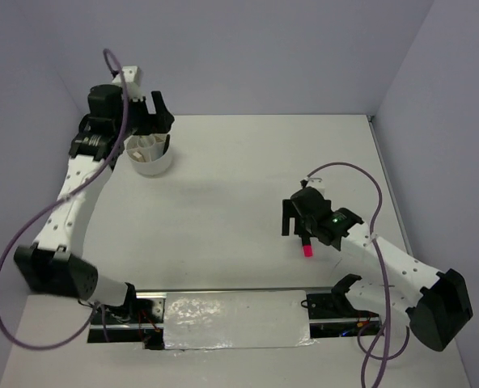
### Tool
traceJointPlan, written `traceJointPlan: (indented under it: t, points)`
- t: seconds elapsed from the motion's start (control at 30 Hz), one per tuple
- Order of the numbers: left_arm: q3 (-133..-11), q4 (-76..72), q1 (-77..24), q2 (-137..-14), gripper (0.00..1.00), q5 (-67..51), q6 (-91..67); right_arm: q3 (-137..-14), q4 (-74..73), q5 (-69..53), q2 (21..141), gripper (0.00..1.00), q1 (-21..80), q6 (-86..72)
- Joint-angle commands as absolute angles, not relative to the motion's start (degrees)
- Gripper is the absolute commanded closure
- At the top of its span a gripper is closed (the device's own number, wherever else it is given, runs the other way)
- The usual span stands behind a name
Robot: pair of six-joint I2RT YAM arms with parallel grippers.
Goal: Sort the stationery into containers
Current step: Pick up the stationery from the center of the board.
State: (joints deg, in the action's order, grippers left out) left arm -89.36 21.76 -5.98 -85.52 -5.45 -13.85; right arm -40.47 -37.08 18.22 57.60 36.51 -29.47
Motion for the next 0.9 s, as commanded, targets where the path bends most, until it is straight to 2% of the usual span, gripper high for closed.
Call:
traceJointPlan:
  t: [0.0, 0.1, 0.23, 0.33, 0.5, 0.57, 0.6, 0.67, 0.7, 0.77, 0.8, 0.87]
  points:
    - [-84.1, 27.5, -6.5, -73.7, 0.01, -15.4, -20.3, -39.2, -38.1, 16.3, 60.1, 0.06, 33.3, -31.8]
    - [-67.7, 24.7, -6.7, -64.0, 0.01, -17.3, -21.3, -38.2, -37.0, 14.2, 62.8, 0.08, 30.1, -31.8]
    - [-56.7, 23.3, -6.8, -56.2, 0.01, -16.0, -19.8, -36.8, -35.8, 9.9, 66.3, 0.13, 28.0, -32.1]
    - [-53.4, 24.2, -6.8, -54.6, 0.01, -16.0, -19.2, -36.9, -35.8, 8.0, 69.9, 0.19, 27.3, -32.7]
    - [-52.6, 24.0, -6.8, -53.9, 0.00, -18.4, -19.2, -37.0, -35.9, 4.9, 75.6, 0.23, 27.2, -33.9]
    - [-52.5, 23.7, -6.8, -53.5, 0.01, -19.5, -19.2, -36.7, -35.0, 4.0, 77.4, 0.27, 27.2, -34.4]
    - [-52.2, 23.6, -6.8, -53.4, 0.01, -19.9, -19.2, -35.6, -33.8, 2.0, 77.6, 0.37, 27.2, -34.5]
    - [-52.1, 23.6, -6.9, -53.0, 0.01, -20.1, -19.2, -33.5, -30.7, 1.4, 78.2, 0.45, 27.2, -35.2]
    - [-52.0, 23.6, -6.9, -53.0, 0.01, -20.1, -19.2, -33.7, -30.8, 1.4, 78.8, 0.60, 27.3, -35.5]
    - [-51.6, 23.4, -6.9, -52.3, 0.01, -20.4, -19.5, -34.5, -31.4, 3.1, 80.6, 0.68, 28.0, -36.1]
    - [-51.1, 23.4, -6.9, -52.0, 0.01, -20.7, -19.7, -34.5, -31.2, 3.3, 80.9, 0.79, 28.5, -36.1]
    - [-50.0, 22.7, -6.9, -51.6, 0.01, -23.6, -20.8, -34.1, -29.3, 3.1, 80.4, 0.83, 29.6, -35.9]
